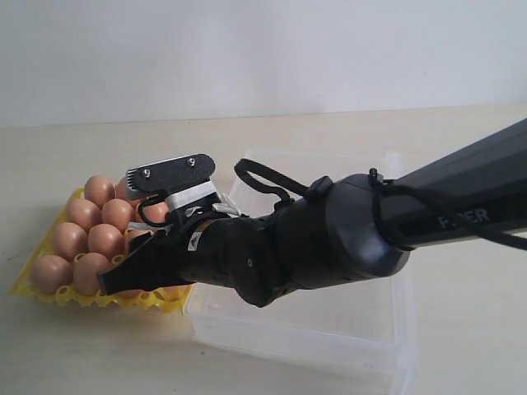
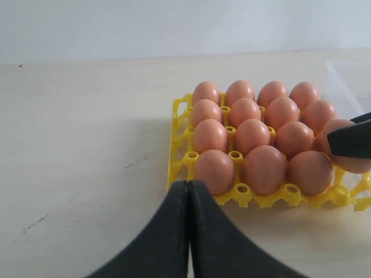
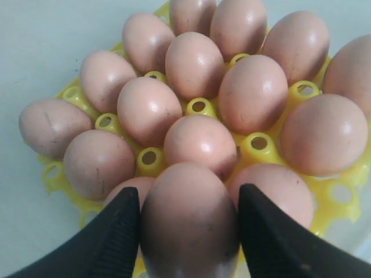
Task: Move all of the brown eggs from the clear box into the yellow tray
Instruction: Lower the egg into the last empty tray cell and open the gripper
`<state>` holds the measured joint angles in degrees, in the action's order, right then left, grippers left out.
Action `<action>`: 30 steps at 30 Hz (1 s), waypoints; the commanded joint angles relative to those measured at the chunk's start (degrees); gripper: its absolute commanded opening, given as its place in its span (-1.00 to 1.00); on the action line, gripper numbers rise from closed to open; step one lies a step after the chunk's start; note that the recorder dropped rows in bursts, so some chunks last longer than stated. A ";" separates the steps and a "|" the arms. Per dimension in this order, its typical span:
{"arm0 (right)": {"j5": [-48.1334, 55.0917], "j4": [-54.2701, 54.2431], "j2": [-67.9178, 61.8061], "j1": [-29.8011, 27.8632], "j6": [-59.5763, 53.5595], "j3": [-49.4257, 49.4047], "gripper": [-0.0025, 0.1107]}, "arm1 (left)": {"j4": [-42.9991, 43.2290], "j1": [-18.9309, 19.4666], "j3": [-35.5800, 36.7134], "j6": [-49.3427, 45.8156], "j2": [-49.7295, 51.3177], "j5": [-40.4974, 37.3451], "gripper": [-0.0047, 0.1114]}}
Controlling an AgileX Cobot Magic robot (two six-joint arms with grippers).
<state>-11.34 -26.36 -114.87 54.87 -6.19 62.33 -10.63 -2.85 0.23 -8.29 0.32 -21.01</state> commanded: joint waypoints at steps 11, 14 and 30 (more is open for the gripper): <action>-2.94 -0.05 0.04 -0.41 5.40 -2.44 -0.96 | -0.06 0.06 -0.23 -0.05 -0.32 0.56 -0.92; -3.15 -0.05 0.04 -0.41 5.30 -2.82 -0.96 | -0.06 0.06 -0.23 -0.05 -0.32 0.56 -0.92; -5.46 -0.05 0.04 -0.41 5.17 -3.04 -0.96 | -0.06 0.06 -0.23 -0.05 -0.32 0.56 -0.92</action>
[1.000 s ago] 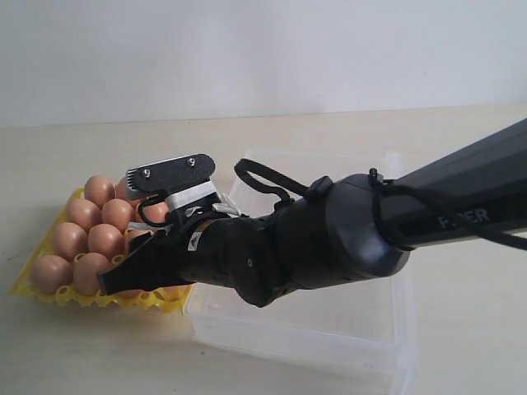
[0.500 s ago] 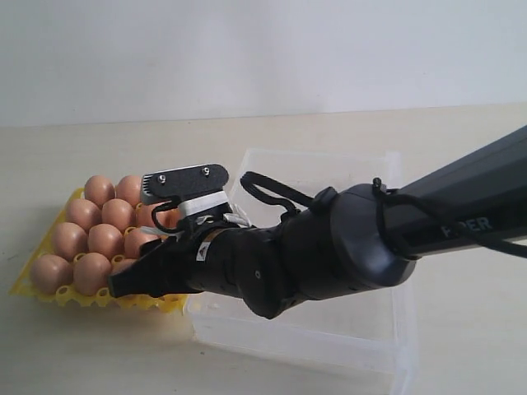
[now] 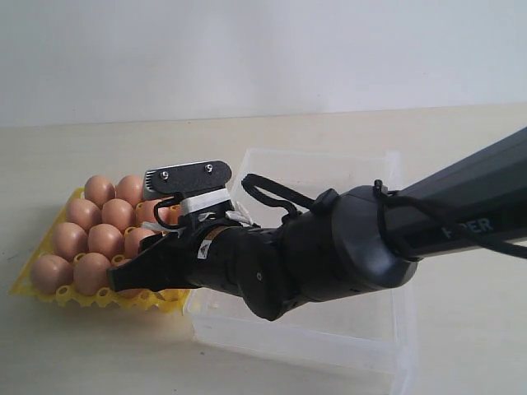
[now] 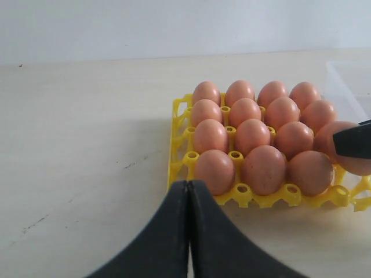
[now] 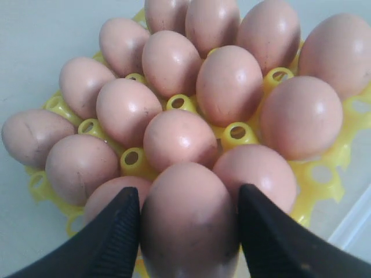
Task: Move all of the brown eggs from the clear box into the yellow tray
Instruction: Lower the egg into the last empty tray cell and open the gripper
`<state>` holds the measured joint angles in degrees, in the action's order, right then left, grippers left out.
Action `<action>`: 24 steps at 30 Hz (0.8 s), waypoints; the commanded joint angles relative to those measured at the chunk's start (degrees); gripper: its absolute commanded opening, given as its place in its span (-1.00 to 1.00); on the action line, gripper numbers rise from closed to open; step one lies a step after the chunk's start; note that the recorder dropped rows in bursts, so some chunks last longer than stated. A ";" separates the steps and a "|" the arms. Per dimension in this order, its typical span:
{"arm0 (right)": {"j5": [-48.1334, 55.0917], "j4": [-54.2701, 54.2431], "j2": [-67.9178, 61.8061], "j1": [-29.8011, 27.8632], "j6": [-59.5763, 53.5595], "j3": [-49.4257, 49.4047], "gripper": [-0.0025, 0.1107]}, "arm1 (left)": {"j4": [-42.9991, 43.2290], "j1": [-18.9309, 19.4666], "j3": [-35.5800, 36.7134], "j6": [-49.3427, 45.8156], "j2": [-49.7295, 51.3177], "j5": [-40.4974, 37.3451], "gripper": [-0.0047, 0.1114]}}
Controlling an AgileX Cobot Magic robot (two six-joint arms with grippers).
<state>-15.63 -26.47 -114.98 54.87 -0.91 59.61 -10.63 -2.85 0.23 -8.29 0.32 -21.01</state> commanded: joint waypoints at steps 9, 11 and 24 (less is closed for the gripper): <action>-1.39 -0.09 0.15 -0.41 -0.14 -0.32 -0.96 | -0.06 0.06 -0.23 -0.05 -0.32 0.56 -0.92; -1.39 -0.09 0.15 -0.41 -0.13 -0.32 -0.94 | -0.06 0.06 -0.23 -0.05 -0.32 0.56 -0.92; -3.72 -0.11 0.15 -0.41 -3.16 -0.32 -0.16 | -0.06 0.06 -0.23 -0.05 -0.32 0.56 -0.92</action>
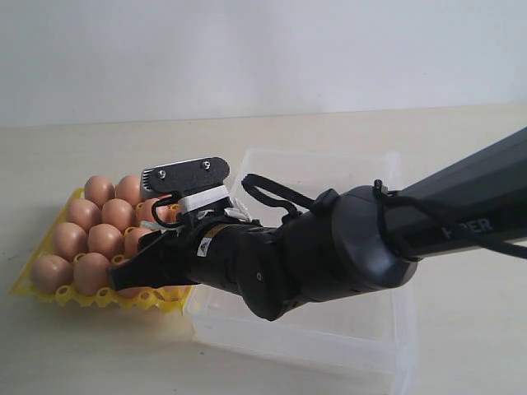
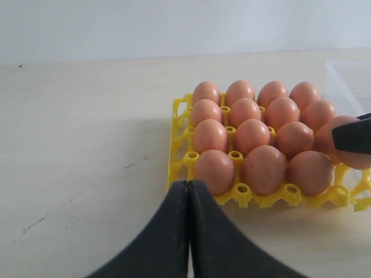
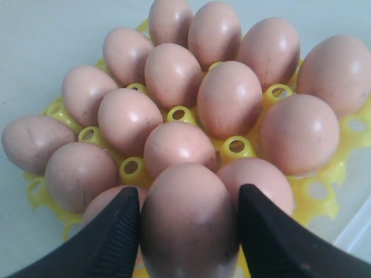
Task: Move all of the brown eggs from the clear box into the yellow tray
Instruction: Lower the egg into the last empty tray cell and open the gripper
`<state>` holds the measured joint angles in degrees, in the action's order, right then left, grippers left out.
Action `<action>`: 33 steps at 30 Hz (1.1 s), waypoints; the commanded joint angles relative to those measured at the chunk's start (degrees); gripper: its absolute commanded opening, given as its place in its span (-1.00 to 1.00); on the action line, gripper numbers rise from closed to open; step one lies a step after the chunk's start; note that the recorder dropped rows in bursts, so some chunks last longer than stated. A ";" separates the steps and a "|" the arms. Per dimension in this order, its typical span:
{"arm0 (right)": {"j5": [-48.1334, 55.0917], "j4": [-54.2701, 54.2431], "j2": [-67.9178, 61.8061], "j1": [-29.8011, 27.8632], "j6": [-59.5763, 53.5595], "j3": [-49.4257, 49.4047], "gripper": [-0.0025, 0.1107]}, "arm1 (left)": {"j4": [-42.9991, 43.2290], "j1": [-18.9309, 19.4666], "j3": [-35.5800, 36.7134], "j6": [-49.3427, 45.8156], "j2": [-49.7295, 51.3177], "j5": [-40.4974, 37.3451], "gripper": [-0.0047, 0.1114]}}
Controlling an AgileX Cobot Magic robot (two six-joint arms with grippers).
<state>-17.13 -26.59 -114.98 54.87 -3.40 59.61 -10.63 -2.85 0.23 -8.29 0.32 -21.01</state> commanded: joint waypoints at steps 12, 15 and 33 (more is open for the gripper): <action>-3.55 0.01 0.15 -0.41 0.00 -0.32 -0.12 | -0.06 0.06 -0.23 -0.05 -0.32 0.56 -0.92; -3.81 0.01 0.15 -0.41 0.00 -0.32 -0.12 | -0.06 0.06 -0.23 -0.05 -0.32 0.56 -0.92; -4.07 0.01 0.15 -0.41 0.46 -0.32 0.12 | -0.06 0.06 -0.23 -0.05 -0.32 0.56 -0.92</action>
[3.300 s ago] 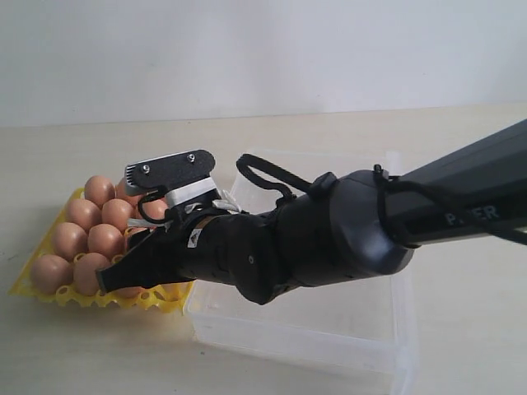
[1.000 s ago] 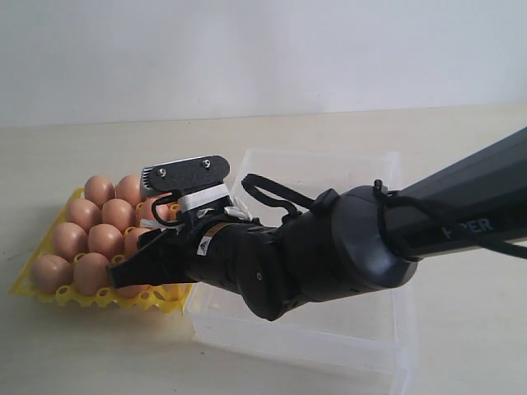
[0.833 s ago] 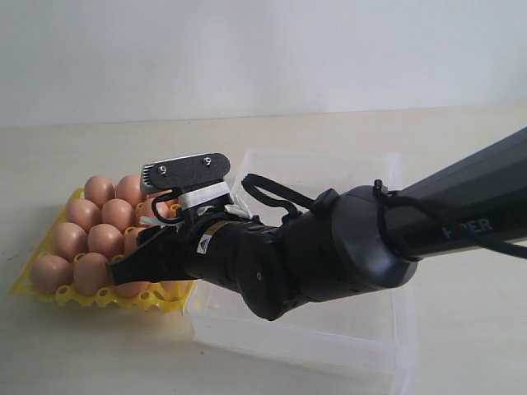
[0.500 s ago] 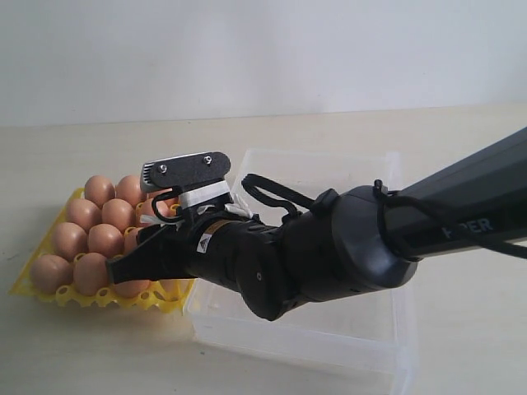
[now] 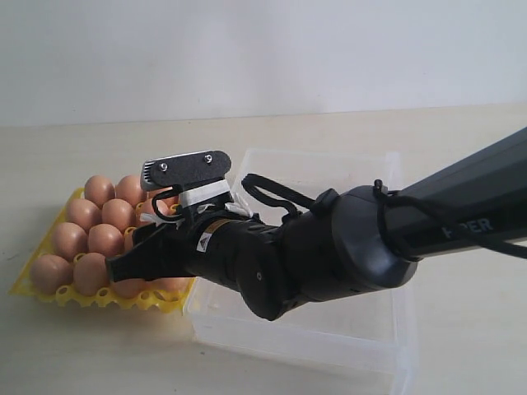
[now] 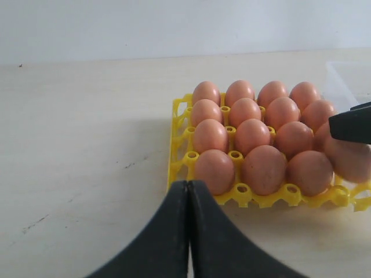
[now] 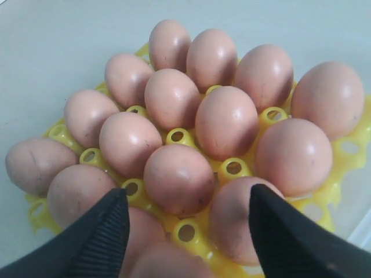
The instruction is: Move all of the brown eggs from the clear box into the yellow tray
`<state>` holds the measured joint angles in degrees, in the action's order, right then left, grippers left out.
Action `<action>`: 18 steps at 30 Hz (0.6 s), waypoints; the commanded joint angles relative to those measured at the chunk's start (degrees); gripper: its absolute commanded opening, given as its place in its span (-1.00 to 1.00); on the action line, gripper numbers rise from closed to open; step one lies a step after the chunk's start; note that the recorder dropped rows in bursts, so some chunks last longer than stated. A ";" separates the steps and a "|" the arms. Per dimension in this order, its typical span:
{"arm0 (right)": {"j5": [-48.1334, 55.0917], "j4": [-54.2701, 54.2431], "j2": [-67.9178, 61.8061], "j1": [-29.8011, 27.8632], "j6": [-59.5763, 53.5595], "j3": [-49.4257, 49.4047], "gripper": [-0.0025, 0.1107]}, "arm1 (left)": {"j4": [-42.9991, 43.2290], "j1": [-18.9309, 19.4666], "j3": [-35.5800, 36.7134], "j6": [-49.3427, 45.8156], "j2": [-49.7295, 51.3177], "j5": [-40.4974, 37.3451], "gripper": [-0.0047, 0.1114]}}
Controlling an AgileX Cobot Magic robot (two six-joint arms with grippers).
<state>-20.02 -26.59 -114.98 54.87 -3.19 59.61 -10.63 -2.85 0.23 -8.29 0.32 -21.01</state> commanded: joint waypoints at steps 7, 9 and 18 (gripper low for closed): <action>-1.18 0.01 0.32 -0.41 0.25 -0.32 0.12 | -0.06 0.06 -0.23 -0.05 -0.32 0.56 -0.92; -1.18 -0.43 1.19 -0.41 0.25 -0.32 0.12 | -0.06 0.06 -0.23 -0.05 -0.32 0.56 -0.92; -0.91 -0.78 11.09 -0.41 -6.83 -2.20 -0.05 | -0.06 0.06 -0.23 -0.05 -0.32 0.56 -0.92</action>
<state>-20.20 -27.24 -107.75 54.87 -5.47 59.17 -10.63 -2.85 0.23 -8.29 0.32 -21.01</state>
